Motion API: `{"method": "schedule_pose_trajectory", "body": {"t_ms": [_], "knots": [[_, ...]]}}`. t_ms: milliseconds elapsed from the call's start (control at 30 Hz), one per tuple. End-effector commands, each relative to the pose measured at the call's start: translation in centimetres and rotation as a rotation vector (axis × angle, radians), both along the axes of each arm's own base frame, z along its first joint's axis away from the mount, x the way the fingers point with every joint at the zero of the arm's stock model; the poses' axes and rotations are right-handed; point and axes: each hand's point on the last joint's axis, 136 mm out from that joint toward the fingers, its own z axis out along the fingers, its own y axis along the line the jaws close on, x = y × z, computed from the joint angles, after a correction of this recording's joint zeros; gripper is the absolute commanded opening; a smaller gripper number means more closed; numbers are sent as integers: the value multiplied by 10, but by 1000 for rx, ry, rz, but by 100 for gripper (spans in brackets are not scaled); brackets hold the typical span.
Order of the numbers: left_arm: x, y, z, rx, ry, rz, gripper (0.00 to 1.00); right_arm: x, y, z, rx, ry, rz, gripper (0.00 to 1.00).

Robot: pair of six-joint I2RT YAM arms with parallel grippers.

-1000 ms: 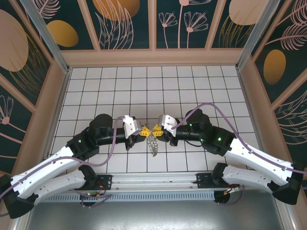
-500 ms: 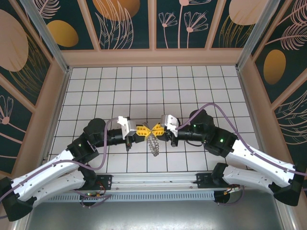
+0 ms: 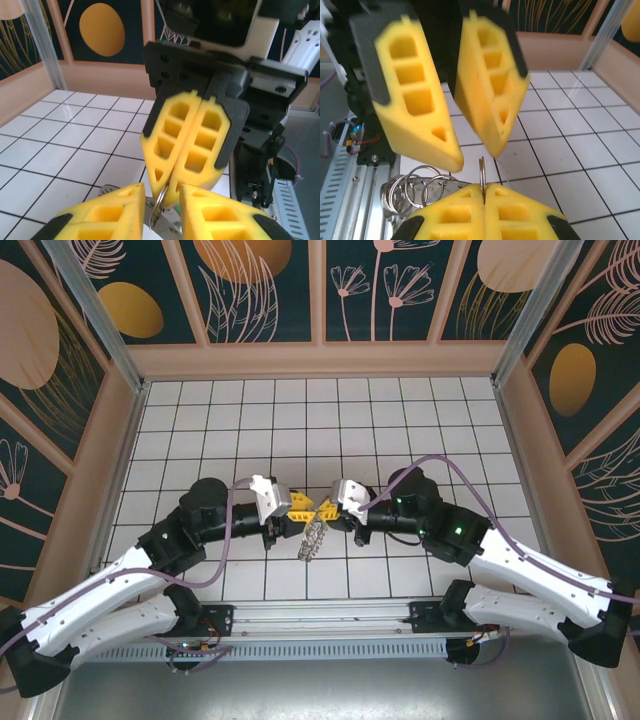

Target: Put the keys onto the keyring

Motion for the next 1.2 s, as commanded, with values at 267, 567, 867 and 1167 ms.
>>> {"method": "schedule_pose_trajectory", "body": {"t_ms": [267, 567, 867, 1167], "knots": [[7, -4, -25, 183, 16, -5, 28, -6, 4, 30, 36, -53, 32, 0], [7, -2, -41, 271, 44, -13, 25, -7, 4, 29, 21, -57, 44, 0], [10, 3, -49, 313, 36, 7, 22, -10, 6, 28, 17, -52, 65, 0], [10, 2, -49, 301, 31, 5, 5, -11, 9, 26, 16, -38, 78, 0]]}}
